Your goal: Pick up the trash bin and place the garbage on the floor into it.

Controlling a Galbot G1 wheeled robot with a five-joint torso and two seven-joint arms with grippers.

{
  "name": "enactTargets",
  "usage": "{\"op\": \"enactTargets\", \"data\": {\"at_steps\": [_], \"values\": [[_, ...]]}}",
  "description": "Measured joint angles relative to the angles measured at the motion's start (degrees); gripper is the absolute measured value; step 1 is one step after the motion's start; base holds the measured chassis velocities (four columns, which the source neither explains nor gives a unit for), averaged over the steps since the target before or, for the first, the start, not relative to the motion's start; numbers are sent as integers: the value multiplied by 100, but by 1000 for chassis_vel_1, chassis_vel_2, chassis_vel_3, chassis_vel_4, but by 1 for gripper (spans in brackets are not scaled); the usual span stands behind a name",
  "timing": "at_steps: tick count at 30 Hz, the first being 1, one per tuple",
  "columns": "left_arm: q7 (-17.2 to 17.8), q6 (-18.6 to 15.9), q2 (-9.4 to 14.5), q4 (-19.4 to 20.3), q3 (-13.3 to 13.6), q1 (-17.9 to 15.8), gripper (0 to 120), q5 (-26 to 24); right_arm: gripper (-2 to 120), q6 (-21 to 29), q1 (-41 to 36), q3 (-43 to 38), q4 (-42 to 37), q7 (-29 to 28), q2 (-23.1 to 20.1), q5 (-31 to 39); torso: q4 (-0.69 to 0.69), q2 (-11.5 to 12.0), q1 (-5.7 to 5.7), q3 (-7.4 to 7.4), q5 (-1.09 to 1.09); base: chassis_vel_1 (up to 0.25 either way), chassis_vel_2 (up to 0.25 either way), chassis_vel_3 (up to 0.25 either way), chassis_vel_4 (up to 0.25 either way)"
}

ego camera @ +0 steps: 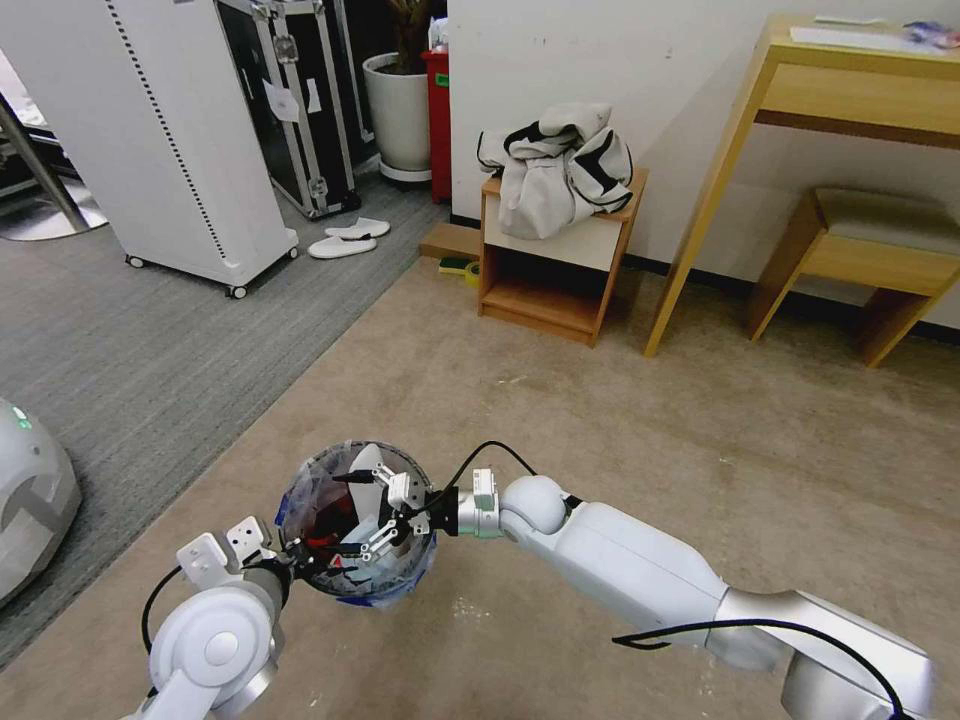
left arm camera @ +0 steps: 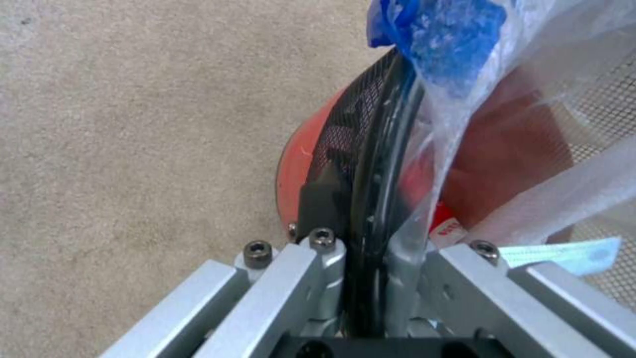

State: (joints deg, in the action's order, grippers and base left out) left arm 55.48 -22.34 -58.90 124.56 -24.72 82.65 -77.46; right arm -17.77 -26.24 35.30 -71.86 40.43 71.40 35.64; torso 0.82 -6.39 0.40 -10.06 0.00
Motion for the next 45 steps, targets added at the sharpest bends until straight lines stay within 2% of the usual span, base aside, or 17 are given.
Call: {"op": "enactTargets", "data": {"at_steps": [6,10,13,15,18,19,20,21,23,24,25,27,37,38,45], "values": [[4,0,-9,27,0,40,1,7,100,-9,-6,0,34,-52,21,4,0,0,0,0,0,0,0,0,0],[8,-7,-16,25,-13,51,1,8,100,-66,0,-248,-162,-51,28,322,0,0,0,0,0,0,0,0,0],[9,-8,-9,20,-21,56,1,-12,100,-69,38,-555,-428,-47,-41,545,-2,0,0,0,0,0,0,0,0],[16,-8,6,20,-32,56,1,-73,100,-69,69,-989,-717,-45,-243,719,-2,0,0,1,1,0,0,0,0],[20,-8,11,21,-34,57,1,-84,100,-69,66,-1095,-812,-56,-344,779,-2,0,0,1,0,0,0,0,0],[33,-4,30,41,-52,65,1,-144,100,-79,-23,-1424,-1128,-287,-762,935,-1,0,0,0,0,0,0,0,0],[44,2,40,66,-63,66,1,-207,100,-145,-125,-1611,-1312,-546,-999,1002,-1,0,0,1,1,0,0,0,0],[44,2,40,66,-63,66,1,-207,100,-145,-125,-1611,-1312,-546,-999,1002,-1,0,0,1,1,0,0,0,0],[63,27,75,101,-64,42,1,-320,100,-248,-449,-2125,-1666,-964,-1416,1101,2,0,0,1,2,0,0,0,0],[66,43,103,107,-48,16,1,-379,100,-268,-707,-2526,-1846,-1000,-1619,1154,1,0,0,1,2,0,0,0,0],[66,43,103,107,-48,16,1,-379,100,-268,-707,-2526,-1846,-1000,-1619,1154,1,0,0,1,2,0,0,0,0],[69,54,128,95,-16,-25,1,-428,100,-306,-1137,-3121,-2085,-1003,-1805,1174,1,0,0,1,2,0,0,0,0],[73,133,78,113,-102,25,1,-669,100,-367,-2494,-4501,-2498,-1073,-1782,1061,-1,0,-1,1,2,0,0,0,0],[96,134,74,69,-90,-35,1,-763,100,-374,-2890,-4960,-2546,-1071,-1698,956,-2,0,-1,1,1,0,0,0,0],[113,152,84,-129,107,-314,1,-1095,100,-434,-3861,-6066,-2611,-904,-1402,631,1,0,-1,0,1,0,0,0,0]]}}
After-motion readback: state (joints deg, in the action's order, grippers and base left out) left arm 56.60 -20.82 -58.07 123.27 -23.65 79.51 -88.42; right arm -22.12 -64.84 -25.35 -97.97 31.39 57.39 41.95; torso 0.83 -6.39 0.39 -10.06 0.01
